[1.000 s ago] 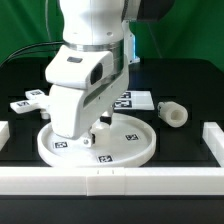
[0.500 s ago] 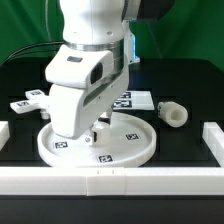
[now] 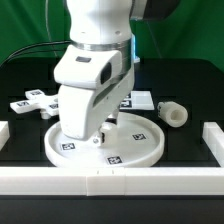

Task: Assemble round table

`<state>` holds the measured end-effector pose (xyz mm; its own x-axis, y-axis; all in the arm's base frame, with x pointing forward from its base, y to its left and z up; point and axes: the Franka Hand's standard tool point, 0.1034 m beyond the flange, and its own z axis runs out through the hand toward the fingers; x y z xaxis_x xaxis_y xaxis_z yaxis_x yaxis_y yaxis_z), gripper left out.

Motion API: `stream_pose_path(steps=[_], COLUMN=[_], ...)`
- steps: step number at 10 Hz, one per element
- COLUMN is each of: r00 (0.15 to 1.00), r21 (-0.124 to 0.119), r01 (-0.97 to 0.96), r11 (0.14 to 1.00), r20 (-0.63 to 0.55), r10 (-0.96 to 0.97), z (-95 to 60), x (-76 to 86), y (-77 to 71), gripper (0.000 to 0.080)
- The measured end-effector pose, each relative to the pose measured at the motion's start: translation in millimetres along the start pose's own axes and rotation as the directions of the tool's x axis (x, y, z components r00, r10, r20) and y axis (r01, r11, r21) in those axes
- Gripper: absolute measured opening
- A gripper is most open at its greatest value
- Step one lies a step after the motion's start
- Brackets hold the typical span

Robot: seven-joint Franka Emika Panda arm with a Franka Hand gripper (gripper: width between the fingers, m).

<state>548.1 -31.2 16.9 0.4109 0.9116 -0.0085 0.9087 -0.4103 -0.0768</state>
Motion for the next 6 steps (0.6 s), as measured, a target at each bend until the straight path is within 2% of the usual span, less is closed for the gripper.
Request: stream_pose_path(steps=[6], r00=[0.997], r21=[-0.022], r01=[0.068], r11=[0.997], r20=[-0.023], r10=[-0.069], z=[0.8], x=[52.5], y=[-6.7], gripper=[0.0409])
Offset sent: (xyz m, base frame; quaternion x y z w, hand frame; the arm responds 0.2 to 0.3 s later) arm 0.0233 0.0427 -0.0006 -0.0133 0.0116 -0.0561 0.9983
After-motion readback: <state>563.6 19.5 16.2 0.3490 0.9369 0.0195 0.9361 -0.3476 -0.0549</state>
